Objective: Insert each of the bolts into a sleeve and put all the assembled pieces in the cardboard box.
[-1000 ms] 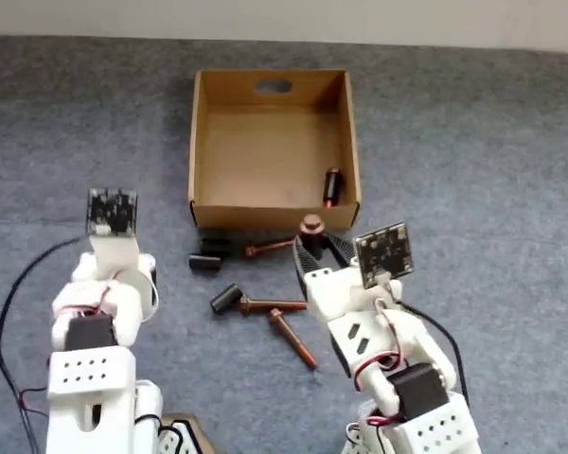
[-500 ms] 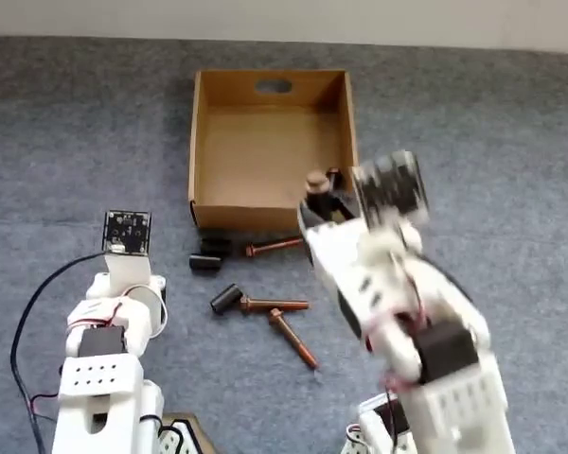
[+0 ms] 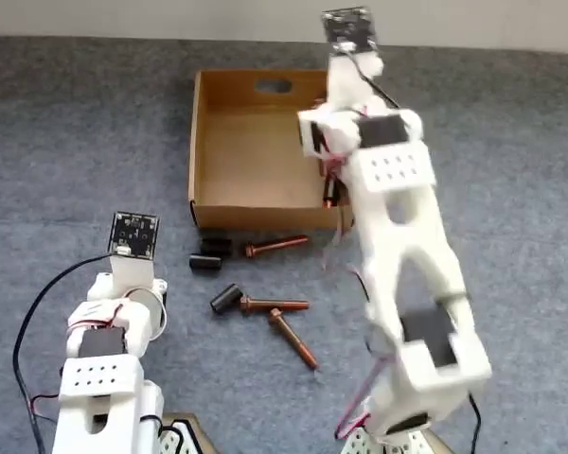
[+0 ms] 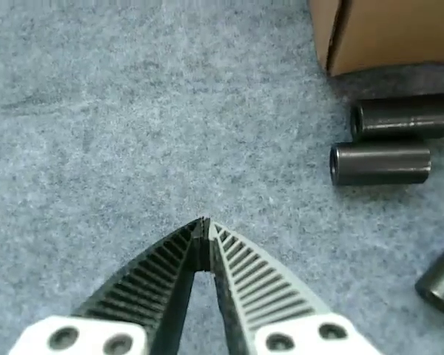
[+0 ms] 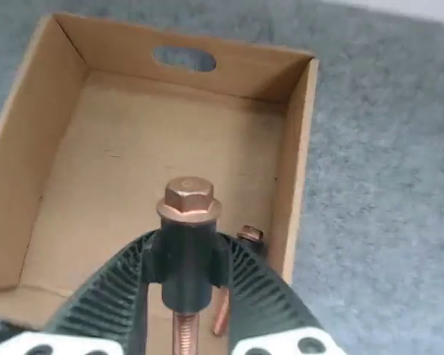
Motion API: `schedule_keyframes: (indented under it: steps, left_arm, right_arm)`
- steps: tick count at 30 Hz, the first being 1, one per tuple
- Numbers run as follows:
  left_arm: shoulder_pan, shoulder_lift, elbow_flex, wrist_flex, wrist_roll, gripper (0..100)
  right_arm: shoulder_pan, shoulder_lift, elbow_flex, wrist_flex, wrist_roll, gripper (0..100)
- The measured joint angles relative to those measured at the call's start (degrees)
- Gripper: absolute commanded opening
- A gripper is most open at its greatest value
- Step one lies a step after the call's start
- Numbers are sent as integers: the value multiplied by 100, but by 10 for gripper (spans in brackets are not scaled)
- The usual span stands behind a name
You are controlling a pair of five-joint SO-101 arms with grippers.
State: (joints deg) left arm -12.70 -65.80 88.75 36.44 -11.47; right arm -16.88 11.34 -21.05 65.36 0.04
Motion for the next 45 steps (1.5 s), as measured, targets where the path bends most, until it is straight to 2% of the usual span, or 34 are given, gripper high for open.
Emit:
schedule_keyframes:
  steps: [10,16,25,45]
  left_arm:
    - [0,0,26,0,0,13]
    - [0,0,26,0,0,13]
    - [229,0,26,0,0,13]
    - [273,0,44,0,0,13]
  right_arm:
    - [9,3270,-4088,1310,-237,5]
    - [53,4501,-5336,1829,-237,5]
    - [97,4967,-5556,2664,-264,5]
    - [88,5670,-5635,2673,-273,5]
